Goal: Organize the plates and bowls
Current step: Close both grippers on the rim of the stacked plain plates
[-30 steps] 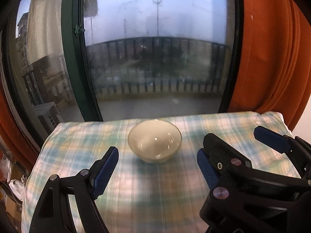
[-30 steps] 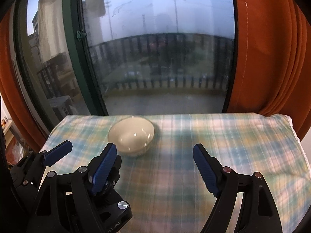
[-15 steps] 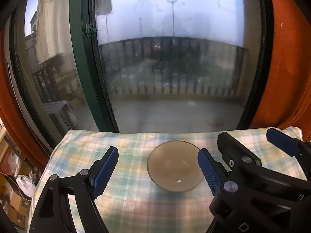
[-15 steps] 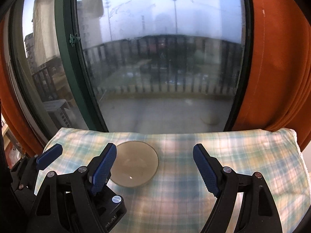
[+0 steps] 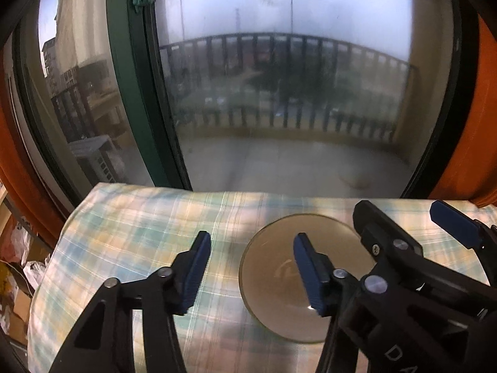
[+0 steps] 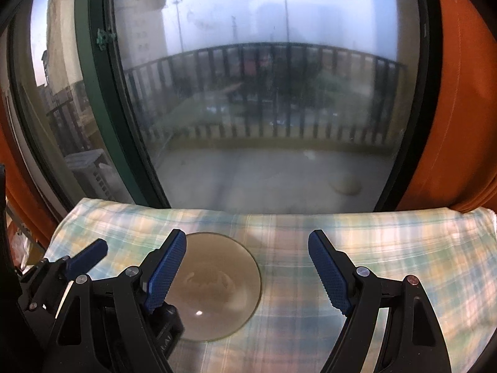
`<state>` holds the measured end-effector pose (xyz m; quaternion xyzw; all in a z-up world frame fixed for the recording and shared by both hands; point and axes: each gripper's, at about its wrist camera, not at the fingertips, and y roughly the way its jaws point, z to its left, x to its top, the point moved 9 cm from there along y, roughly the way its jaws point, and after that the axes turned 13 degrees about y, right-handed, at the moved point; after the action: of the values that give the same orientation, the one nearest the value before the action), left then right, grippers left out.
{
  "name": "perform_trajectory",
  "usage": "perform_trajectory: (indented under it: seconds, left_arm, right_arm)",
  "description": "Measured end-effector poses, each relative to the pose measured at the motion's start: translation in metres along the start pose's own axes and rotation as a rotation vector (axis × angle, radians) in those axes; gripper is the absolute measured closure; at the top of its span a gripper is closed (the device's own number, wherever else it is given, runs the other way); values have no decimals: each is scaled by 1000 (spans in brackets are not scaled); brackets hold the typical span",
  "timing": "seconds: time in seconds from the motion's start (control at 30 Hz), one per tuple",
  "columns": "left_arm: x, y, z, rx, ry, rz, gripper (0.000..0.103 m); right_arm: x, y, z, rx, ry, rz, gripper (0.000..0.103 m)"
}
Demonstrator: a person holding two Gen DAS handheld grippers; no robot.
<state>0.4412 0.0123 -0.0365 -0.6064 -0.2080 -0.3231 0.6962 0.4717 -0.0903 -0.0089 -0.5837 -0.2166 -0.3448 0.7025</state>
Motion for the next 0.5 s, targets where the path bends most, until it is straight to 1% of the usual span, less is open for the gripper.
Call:
perform_trajectory:
  seconds: [0.07,0.13,0.2,0.23,0.37,0.47,0.5]
  left_arm:
    - [-3,10,-1,8,-4,13,55]
    - [-9,20,-3,10,-2,30,59]
    - [-13,27,-6,6,3,48,62]
    - [-16,31,-8,2,9,60,63]
    - [-21,38,-13,3,38,73,66]
    - [-25,41,-16,3,50,87,67]
    - [-26,43,-16,0,49,90,68]
  right_arm:
    - [-4,12,-5,-9,10,14,24]
    - [-9,22,-9,-14,16,37,33]
    - [-15,33,-15,-21,18,59,37]
    - [-17,38,-17,-26,17,68,41]
    - [-30,52,-20,-34,20,102,50]
    - [-39,60,-21,-34,29,139,59]
    - [-40,62,-22,-35,32,148,65]
